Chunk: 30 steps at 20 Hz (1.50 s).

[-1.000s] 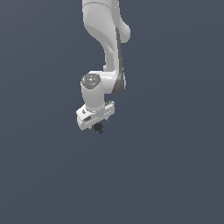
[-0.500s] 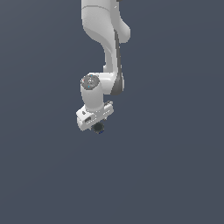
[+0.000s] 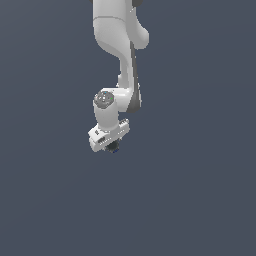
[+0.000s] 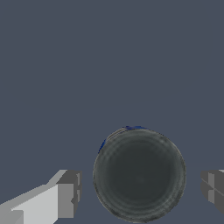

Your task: Pick up the object and move it to a goal position.

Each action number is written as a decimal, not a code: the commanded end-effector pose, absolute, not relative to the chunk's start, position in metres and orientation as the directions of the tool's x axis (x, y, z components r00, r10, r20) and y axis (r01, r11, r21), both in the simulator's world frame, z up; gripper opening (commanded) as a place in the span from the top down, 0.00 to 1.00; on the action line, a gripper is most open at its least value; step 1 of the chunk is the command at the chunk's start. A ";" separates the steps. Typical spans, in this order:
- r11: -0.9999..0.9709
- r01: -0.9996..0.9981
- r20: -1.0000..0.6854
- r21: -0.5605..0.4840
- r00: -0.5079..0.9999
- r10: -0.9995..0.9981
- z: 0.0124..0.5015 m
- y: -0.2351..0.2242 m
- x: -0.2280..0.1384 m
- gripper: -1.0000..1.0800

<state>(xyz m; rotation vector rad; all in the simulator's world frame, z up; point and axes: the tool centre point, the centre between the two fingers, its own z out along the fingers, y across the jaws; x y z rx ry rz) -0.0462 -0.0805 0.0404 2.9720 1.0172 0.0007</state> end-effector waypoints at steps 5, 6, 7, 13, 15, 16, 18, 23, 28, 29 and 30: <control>-0.789 0.615 0.000 0.000 0.789 0.615 0.016 -0.080 -0.047 0.04; -0.789 0.615 0.000 0.000 0.789 0.615 0.015 -0.080 -0.046 0.04; -0.789 0.615 0.000 0.000 0.789 0.615 0.014 -0.081 -0.046 0.04; -0.789 0.615 0.000 0.000 0.789 0.615 0.014 -0.081 -0.046 1.00; -0.789 0.615 0.000 0.000 0.789 0.615 0.014 -0.081 -0.046 1.00; -0.789 0.615 0.000 0.000 0.789 0.615 0.014 -0.081 -0.046 1.00; -0.789 0.615 0.000 0.000 0.789 0.615 0.014 -0.081 -0.046 1.00; -0.789 0.614 0.000 0.001 0.789 0.614 0.019 -0.085 -0.044 1.00; -0.789 0.614 0.000 0.001 0.789 0.614 0.036 -0.097 -0.038 1.00; -0.789 0.614 0.000 0.001 0.789 0.614 0.041 -0.100 -0.036 1.00; -0.789 0.614 0.000 0.001 0.789 0.614 0.046 -0.104 -0.034 1.00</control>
